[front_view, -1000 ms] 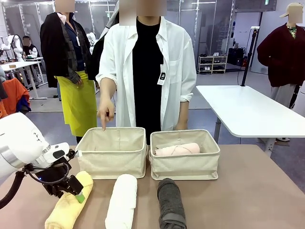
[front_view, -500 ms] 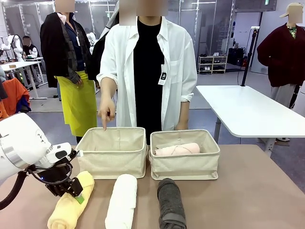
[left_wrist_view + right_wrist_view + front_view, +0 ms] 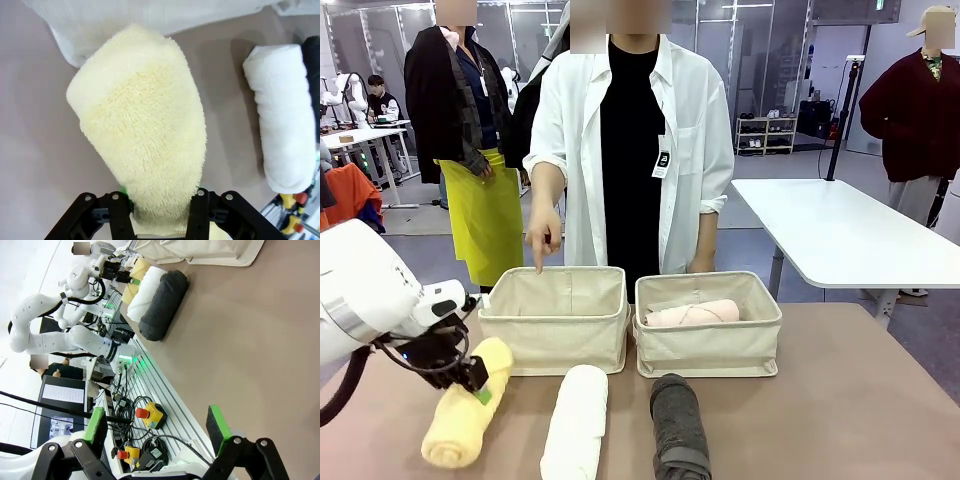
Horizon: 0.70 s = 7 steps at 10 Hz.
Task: Divide the towels into two baskets.
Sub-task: Pick up one hotel-folded towel from the bottom of the table and place it in the Fabric basket indicated by the person.
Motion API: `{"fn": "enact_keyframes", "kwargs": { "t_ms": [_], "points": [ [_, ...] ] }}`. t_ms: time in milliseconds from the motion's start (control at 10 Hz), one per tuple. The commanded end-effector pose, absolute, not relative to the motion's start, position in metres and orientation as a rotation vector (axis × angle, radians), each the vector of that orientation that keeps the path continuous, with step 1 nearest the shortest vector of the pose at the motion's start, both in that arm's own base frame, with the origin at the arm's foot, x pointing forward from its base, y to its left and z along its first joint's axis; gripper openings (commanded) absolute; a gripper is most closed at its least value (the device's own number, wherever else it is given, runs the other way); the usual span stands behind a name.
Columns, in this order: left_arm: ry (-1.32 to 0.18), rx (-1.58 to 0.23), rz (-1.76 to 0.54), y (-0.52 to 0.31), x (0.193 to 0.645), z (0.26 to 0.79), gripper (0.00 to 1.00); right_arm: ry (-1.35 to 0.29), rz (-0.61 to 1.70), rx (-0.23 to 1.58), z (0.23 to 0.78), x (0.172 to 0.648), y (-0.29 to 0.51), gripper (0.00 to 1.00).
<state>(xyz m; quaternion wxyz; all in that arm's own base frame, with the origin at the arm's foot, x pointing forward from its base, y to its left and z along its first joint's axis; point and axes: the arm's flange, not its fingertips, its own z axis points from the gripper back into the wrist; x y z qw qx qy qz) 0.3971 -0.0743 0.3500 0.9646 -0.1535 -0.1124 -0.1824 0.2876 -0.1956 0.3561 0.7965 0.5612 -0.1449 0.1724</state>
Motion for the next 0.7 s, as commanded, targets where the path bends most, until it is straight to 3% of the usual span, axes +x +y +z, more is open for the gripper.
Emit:
{"fn": "enact_keyframes", "kwargs": {
  "t_ms": [0, 200, 400, 600],
  "points": [
    [-0.327, -0.305, -0.519, -0.054, 0.324, 0.392, 0.19, -0.332, 0.370, 1.205, 0.357, 0.285, -0.193, 1.00],
    [-0.374, -0.329, -0.693, -0.055, 0.325, 0.447, 0.19, -0.332, 0.370, 1.205, 0.357, 0.285, -0.193, 1.00],
    [-0.330, -0.328, -1.045, -0.065, 0.329, 0.488, 0.19, -0.332, 0.370, 1.205, 0.357, 0.285, -0.193, 1.00],
    [-0.407, -0.233, -1.381, -0.082, 0.322, 0.511, 0.19, -0.332, 0.370, 1.205, 0.357, 0.285, -0.193, 1.00]
  ]
}}
